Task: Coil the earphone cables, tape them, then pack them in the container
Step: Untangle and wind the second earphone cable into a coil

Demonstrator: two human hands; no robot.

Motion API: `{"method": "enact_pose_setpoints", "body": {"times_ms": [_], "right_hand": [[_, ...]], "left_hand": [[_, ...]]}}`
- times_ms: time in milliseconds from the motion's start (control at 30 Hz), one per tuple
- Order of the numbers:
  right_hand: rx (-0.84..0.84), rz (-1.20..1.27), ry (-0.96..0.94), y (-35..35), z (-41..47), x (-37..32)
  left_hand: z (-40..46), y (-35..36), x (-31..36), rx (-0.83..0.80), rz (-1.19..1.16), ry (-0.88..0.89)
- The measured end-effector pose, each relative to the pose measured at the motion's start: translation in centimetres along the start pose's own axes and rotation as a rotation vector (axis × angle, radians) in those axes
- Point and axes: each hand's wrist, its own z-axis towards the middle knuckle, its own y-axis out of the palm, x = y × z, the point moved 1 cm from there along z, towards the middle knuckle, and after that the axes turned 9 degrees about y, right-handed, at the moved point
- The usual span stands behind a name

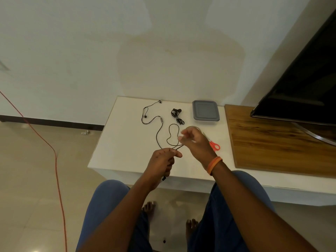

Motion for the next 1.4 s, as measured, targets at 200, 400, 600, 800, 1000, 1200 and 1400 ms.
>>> {"method": "enact_pose_setpoints", "body": {"times_ms": [200, 400, 600, 800, 1000, 1200, 1400], "right_hand": [[-0.300, -0.062, -0.063, 0.3, -0.8, -0.1], [-0.249, -0.016, -0.086, 0.0, -1.6, -1.2], [-0.389, 0.050, -0.034, -0.6, -1.6, -1.2], [-0.335, 0.130, -0.003, -0.9, -0.9, -1.1], [-0.419, 0.208, 0.017, 0.4, -1.1, -0.5], [-0.292, 0.040, -0.028, 0.8, -0.9, -0.5], [0.075, -0.243, -0.155, -2.0, 1.2, 0.3]], "left_hand": [[-0.2, -0.6, 0.7, -0.082, -0.163, -0.061], [-0.6, -0.4, 0.7, -0.247, 0.274, -0.189], [-1.3, 0.8, 0.3, -0.492, 0.175, -0.389], [-1.4, 0.3, 2.4, -0.661, -0.346, -0.277], [-0.3, -1.1, 4.8, -0.453, -0.731, 0.033], [0.2, -2.9, 4.5, -0.249, -0.231, 0.025], [-0.3, -4.9, 2.1, -0.175, 0.102, -0.115]]}}
